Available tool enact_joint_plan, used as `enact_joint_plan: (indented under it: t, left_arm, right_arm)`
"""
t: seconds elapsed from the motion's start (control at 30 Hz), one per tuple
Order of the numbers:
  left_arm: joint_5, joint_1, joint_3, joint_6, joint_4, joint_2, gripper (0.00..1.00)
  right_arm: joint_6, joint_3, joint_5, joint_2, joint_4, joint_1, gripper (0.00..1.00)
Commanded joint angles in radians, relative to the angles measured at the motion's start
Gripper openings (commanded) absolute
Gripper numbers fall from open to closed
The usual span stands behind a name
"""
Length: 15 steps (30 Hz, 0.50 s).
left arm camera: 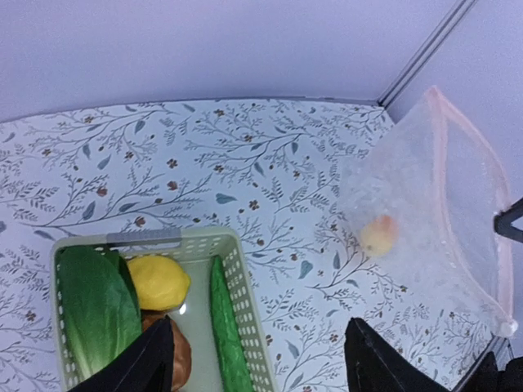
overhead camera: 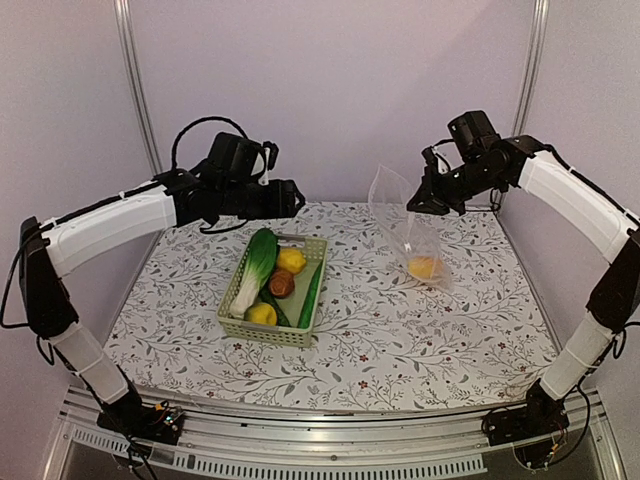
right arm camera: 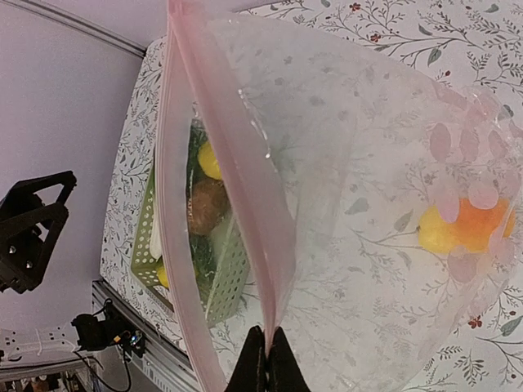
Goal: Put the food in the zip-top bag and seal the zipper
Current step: Place the fake vegetable in the bin.
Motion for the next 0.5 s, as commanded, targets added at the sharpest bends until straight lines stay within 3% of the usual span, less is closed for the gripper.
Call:
enact_joint_plan:
  t: [0.0, 0.47]
  left_arm:
    - [0.003, 0.060, 0.019, 0.054, -0.343, 0.043, 0.71]
    - [-0.237, 0.087, 0.444, 0.101, -0.691, 0.434, 0.69]
  right_arm:
    - [-0.032, -0.047, 0.040, -0.073, -0.029, -0.014, 0.00]
    - [-0.089, -0.138, 0.046, -0.113, -0.038, -0.015, 0.00]
